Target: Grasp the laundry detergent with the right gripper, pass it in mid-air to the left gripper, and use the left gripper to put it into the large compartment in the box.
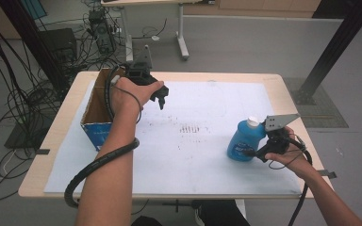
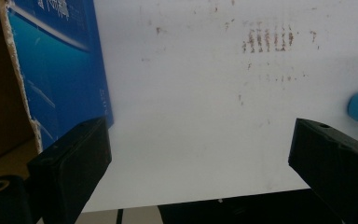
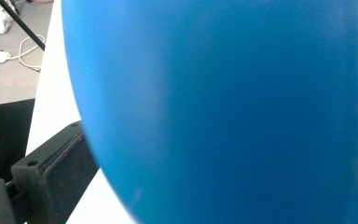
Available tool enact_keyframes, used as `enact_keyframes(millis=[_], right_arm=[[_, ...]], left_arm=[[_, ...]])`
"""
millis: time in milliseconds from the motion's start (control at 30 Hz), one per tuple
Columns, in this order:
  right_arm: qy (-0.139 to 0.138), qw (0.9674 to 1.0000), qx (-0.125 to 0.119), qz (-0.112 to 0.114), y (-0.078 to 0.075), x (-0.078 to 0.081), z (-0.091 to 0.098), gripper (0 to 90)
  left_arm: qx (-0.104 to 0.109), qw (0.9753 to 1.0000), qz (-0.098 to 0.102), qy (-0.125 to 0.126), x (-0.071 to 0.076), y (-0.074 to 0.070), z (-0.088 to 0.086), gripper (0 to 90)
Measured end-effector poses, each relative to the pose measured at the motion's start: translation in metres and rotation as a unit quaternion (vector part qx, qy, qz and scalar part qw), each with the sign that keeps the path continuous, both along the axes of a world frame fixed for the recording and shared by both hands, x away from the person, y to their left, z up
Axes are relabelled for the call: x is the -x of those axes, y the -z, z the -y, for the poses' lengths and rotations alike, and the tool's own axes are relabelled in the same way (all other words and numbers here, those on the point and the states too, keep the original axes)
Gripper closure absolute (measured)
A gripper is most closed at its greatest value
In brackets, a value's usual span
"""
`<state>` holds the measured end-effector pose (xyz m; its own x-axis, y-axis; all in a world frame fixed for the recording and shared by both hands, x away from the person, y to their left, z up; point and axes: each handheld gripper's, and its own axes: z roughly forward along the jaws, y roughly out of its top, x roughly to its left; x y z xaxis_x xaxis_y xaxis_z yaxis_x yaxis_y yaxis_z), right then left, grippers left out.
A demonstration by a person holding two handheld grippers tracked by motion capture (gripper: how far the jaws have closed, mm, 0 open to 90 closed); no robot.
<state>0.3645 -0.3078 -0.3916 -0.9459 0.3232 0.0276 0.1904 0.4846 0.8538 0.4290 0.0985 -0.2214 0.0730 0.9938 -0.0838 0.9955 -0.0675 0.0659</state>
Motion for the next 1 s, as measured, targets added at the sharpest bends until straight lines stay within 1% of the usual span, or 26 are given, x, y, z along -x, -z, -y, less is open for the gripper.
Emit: enact_keyframes(millis=[367, 1000], right_arm=[[-0.001, 1.0, -0.001, 0.003, -0.0036, 0.0004, 0.0, 1.4], [-0.002, 1.0, -0.001, 0.007, -0.0042, 0.0004, -0.0003, 1.4]], left_arm=[[-0.001, 1.0, 0.001, 0.001, -0.0004, -0.0024, 0.0009, 6.2], [0.001, 1.0, 0.003, 0.003, -0.0012, -0.0025, 0.0011, 6.2]])
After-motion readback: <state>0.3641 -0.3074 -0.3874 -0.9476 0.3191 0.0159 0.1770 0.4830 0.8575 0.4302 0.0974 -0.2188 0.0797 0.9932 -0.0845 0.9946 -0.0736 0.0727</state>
